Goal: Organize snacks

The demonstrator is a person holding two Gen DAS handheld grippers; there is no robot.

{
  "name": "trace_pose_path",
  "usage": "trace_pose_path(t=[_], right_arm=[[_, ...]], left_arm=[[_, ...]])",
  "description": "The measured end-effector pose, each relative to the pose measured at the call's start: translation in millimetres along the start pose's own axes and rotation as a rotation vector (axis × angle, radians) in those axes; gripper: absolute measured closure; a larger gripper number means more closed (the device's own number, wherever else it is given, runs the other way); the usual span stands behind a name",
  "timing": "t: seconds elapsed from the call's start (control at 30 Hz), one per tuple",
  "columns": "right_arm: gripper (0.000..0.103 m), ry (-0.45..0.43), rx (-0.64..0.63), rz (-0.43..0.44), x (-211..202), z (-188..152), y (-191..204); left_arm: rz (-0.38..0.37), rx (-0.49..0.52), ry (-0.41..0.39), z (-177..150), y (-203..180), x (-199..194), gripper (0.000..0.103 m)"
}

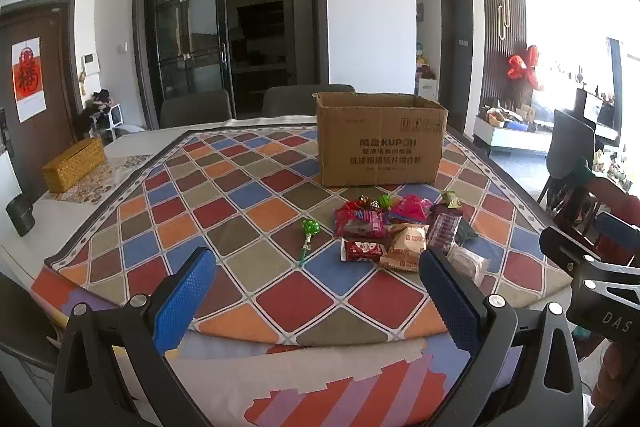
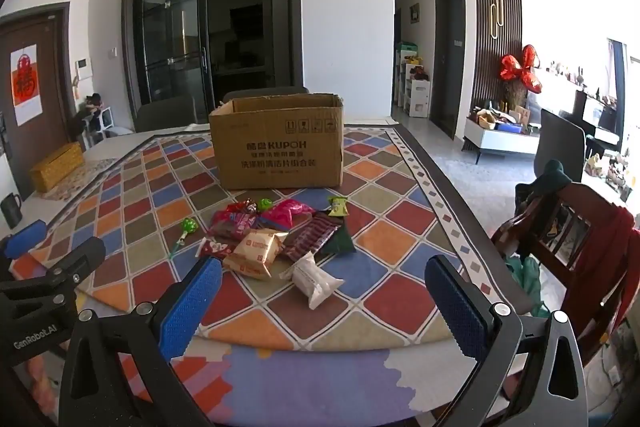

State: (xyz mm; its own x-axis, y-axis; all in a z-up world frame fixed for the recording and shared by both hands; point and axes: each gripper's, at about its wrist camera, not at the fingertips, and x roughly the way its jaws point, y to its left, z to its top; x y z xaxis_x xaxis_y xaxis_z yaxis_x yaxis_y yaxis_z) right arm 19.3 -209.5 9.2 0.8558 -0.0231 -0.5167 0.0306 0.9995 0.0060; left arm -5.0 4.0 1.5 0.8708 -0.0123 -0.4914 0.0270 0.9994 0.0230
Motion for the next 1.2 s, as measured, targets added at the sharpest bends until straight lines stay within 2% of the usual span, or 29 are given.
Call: trace_pose_path(t=[1.2], right_arm=[[0.001,-0.01,-0.004,0.0,-1.6,0.1,0.9]], left_arm=[[0.005,-0.004,-0.015,0.8,-0.8,-0.4,0.0]])
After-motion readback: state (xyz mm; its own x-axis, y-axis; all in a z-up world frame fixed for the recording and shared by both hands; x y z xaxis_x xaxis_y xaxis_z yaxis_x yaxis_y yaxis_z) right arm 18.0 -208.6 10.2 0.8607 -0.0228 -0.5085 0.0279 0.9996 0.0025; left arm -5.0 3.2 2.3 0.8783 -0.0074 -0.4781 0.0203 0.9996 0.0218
